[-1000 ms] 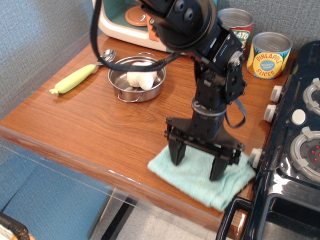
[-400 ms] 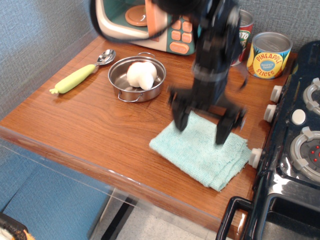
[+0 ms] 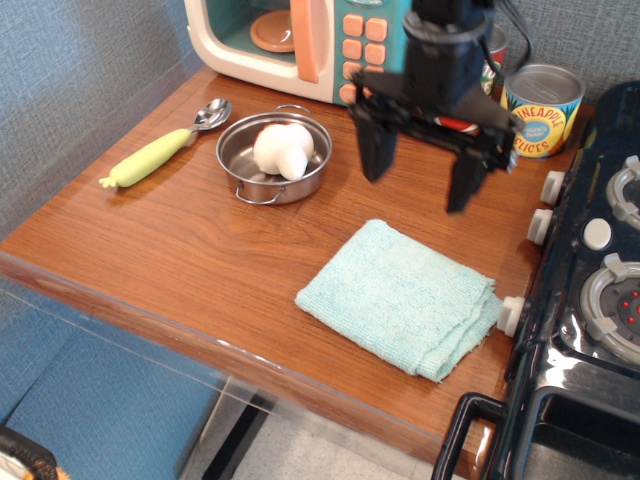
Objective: Slide the blue cloth to the right edge of the table
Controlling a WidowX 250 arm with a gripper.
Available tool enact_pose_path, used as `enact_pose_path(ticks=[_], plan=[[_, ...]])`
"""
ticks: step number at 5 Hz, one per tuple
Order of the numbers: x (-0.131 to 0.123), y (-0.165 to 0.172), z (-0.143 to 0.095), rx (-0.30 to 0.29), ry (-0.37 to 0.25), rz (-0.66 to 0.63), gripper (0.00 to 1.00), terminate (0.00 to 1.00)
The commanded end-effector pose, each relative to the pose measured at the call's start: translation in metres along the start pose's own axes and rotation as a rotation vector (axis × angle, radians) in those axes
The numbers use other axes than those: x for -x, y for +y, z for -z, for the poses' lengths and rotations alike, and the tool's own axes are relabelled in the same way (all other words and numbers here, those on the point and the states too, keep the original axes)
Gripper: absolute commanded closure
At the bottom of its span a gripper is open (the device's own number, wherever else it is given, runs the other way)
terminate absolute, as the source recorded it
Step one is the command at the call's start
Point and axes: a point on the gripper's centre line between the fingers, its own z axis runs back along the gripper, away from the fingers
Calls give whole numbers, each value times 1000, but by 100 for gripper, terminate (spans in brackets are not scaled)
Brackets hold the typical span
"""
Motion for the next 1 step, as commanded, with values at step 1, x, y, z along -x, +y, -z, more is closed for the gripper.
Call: enact_pose_path(ticks=[1], plan=[[-6,2,-18,4,-60,-5,0,100]])
